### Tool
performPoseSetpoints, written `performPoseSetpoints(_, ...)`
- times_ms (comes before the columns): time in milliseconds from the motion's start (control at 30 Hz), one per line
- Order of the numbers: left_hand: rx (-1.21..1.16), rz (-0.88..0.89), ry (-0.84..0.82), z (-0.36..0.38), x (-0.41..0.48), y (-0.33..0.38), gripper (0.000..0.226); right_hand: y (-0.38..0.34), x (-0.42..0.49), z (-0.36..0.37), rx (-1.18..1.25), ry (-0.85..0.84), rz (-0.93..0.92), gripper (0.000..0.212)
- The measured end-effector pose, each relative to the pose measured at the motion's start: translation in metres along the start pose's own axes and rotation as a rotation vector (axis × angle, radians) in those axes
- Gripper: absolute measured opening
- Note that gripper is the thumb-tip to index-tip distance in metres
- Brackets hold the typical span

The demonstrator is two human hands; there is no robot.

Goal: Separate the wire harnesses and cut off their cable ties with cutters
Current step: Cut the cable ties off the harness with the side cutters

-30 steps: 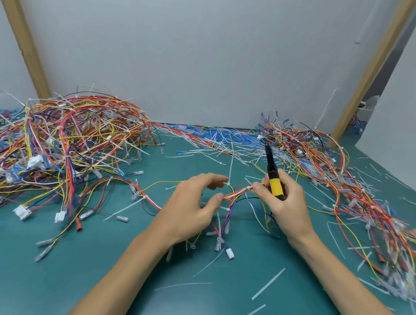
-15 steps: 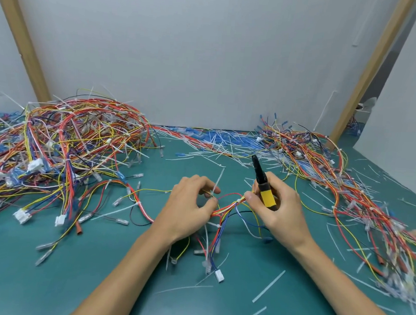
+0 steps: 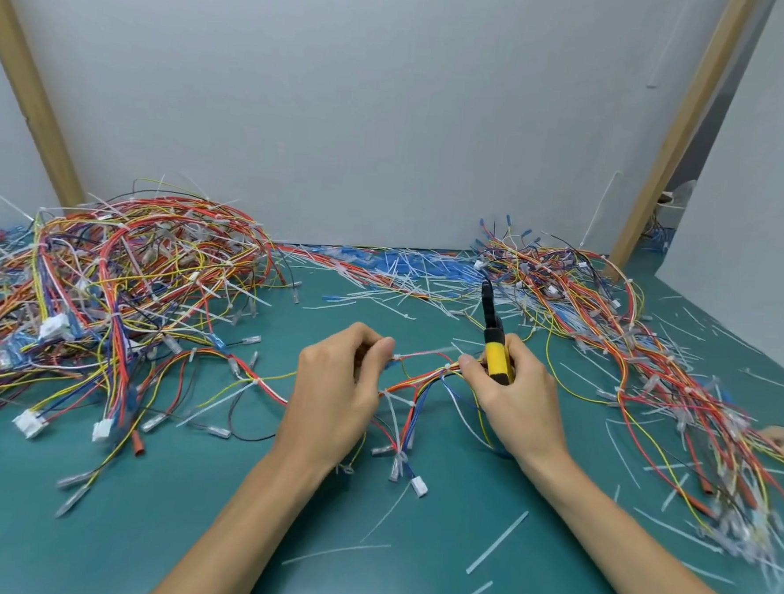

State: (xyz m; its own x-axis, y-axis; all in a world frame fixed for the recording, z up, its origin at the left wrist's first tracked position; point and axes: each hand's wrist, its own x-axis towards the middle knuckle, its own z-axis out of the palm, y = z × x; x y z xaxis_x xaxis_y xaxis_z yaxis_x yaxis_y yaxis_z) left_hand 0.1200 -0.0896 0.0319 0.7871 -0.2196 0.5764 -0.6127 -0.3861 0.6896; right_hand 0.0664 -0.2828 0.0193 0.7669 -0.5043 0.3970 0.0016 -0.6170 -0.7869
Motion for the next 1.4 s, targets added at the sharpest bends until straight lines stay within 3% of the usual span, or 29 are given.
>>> performPoseSetpoints(67, -0.011, -0.023, -0.061, 0.003, -0.001, 0.002, 0.007, 0.0, 0.0, 0.0, -0.005, 0.01, 0.006, 0.039)
performPoseSetpoints(233, 0.037, -0.041, -0.195, 0.006, -0.006, -0.004, 0.028, 0.0, 0.001, -0.003, 0.015, 0.026, 0.04, 0.039)
performPoseSetpoints(600, -0.069, -0.212, -0.37, 0.009, -0.007, -0.011, 0.011, 0.003, 0.003, 0.0, -0.015, -0.003, 0.075, 0.037)
performPoseSetpoints(867, -0.207, -0.341, -0.259, 0.014, -0.007, -0.011, 0.012, -0.003, 0.008, -0.011, -0.244, 0.023, -0.098, 0.022)
performPoseSetpoints(1033, -0.222, -0.369, -0.188, 0.015, -0.005, -0.012, 0.009, -0.015, 0.001, -0.018, -0.228, 0.06, -0.274, 0.027)
performPoseSetpoints(1233, -0.174, -0.376, -0.024, 0.008, 0.0, -0.023, 0.01, -0.025, 0.008, -0.035, -0.168, 0.142, -0.283, 0.023)
performPoseSetpoints(1400, -0.157, -0.32, 0.083, 0.006, 0.0, -0.021, 0.012, -0.029, 0.005, -0.041, -0.522, -0.041, -0.215, 0.036)
